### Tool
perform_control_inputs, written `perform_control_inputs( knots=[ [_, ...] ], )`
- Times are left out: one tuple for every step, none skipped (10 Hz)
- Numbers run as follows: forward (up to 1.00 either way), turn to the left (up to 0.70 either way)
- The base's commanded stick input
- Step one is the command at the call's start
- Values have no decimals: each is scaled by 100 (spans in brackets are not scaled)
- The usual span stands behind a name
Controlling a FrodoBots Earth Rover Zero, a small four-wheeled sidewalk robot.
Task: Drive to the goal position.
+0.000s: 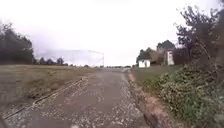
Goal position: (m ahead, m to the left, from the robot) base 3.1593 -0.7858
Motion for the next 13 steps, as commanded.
perform_control_inputs(
  knots=[
    [70, 0],
    [70, 0],
    [70, 0],
    [70, 0],
    [70, 0],
    [70, 0],
    [70, 0],
    [70, 0],
    [70, 1],
    [70, 7],
    [70, 14],
    [70, 11],
    [70, 8]
  ],
)
